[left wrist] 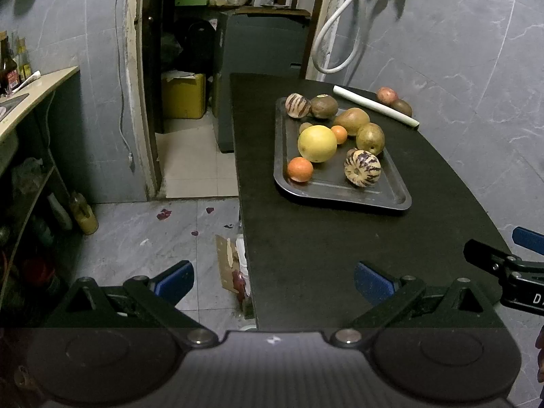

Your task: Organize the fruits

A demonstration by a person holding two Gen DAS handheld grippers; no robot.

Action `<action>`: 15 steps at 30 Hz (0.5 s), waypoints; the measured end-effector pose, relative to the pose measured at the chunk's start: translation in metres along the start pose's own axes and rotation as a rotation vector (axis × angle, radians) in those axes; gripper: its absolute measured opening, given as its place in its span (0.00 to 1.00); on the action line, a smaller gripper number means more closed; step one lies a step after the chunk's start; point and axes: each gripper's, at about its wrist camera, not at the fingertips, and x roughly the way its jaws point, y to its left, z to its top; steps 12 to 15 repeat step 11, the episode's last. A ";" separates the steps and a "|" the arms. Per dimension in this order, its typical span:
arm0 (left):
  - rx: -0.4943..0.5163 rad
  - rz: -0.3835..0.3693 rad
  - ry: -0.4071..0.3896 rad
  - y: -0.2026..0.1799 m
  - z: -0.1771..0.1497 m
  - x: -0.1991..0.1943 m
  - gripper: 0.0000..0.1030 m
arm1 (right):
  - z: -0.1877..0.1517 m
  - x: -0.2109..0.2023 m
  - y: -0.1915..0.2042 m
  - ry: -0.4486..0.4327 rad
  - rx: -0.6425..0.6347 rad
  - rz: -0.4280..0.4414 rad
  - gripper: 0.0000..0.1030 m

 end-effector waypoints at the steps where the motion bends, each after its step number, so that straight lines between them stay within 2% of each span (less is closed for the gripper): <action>1: -0.001 0.000 0.000 0.000 0.000 0.000 0.99 | 0.001 0.000 0.000 0.000 -0.001 0.000 0.99; 15: -0.001 0.001 0.001 -0.002 0.000 0.001 0.99 | 0.000 0.000 -0.001 0.000 0.000 0.000 0.99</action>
